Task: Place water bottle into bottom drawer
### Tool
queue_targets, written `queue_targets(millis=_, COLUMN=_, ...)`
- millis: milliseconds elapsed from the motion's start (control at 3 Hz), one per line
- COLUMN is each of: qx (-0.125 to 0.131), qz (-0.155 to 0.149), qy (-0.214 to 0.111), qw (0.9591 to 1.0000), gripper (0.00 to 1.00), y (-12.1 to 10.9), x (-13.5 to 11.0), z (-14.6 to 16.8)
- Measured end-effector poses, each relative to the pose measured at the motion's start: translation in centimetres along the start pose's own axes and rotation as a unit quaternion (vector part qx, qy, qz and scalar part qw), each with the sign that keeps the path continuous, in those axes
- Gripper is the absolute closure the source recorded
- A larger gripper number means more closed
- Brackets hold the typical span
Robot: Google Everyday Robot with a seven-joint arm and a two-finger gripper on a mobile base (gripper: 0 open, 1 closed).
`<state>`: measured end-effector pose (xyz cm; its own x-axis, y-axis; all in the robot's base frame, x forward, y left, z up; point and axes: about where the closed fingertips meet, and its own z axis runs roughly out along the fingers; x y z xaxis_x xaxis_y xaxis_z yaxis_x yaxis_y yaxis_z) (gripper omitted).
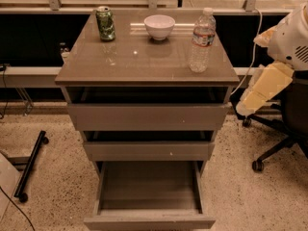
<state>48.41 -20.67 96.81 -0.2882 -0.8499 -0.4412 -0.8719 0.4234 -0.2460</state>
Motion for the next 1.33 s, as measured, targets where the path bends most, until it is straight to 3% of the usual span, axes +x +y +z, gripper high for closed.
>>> queue_targets(millis=333, qx=-0.010, qz=0.013, qy=-0.024, qw=0.9996, gripper=0.00, y=-1.5, x=-0.5, z=1.8)
queue_targets(millis=667, qx=-0.034, qz=0.036, qy=-0.040, qw=0.9980, gripper=0.00, y=-4.4, x=-0.8, z=5.7)
queue_targets(millis=1000, qx=-0.034, qz=0.039, qy=-0.043, qw=0.9977, gripper=0.00, y=-4.7, x=-0.9, z=6.0)
queue_targets(millis=1333, qx=-0.016, qz=0.067, qy=-0.074, qw=0.9949, gripper=0.00, y=-5.6, x=-2.2, z=6.6)
